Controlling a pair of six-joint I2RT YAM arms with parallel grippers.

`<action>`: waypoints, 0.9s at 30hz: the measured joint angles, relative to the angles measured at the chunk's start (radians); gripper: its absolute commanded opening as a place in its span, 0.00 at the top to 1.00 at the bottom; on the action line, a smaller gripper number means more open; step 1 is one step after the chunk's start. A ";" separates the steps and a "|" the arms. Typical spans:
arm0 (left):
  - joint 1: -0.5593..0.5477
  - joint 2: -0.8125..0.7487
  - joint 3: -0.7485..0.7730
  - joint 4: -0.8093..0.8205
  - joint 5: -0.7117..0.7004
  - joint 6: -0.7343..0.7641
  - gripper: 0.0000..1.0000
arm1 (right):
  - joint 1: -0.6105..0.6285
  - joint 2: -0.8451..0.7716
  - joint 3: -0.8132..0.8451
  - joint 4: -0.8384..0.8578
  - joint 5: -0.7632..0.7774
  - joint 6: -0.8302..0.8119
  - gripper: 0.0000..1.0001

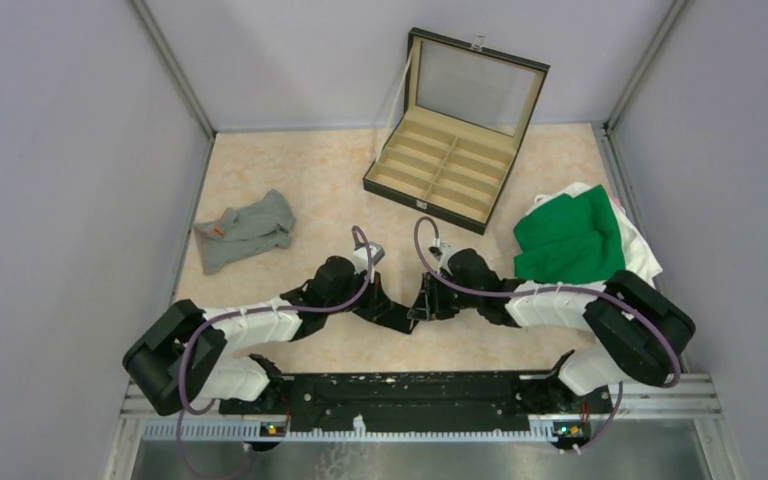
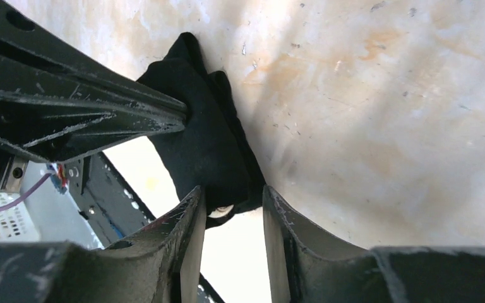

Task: Roll the underwear
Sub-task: Roll the underwear to the center of the board.

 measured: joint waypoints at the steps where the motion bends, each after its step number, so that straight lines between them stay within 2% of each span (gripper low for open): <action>1: 0.000 0.006 0.000 0.008 -0.004 -0.003 1.00 | 0.000 -0.014 -0.002 -0.016 0.010 -0.003 0.61; 10: 0.000 0.014 -0.019 0.049 -0.028 -0.022 1.00 | -0.004 -0.140 -0.005 -0.144 0.095 -0.117 0.49; 14: 0.000 0.014 -0.026 0.062 -0.029 -0.023 1.00 | -0.004 -0.183 -0.003 -0.161 0.108 -0.175 0.50; 17: 0.000 0.014 -0.032 0.072 -0.029 -0.026 1.00 | -0.004 -0.190 0.014 -0.168 0.104 -0.194 0.58; 21: 0.000 0.014 -0.035 0.081 -0.029 -0.029 1.00 | -0.003 -0.190 0.029 -0.124 0.065 -0.192 0.76; 27: 0.000 0.014 -0.040 0.089 -0.029 -0.032 1.00 | 0.019 -0.183 0.029 -0.023 -0.010 -0.168 0.87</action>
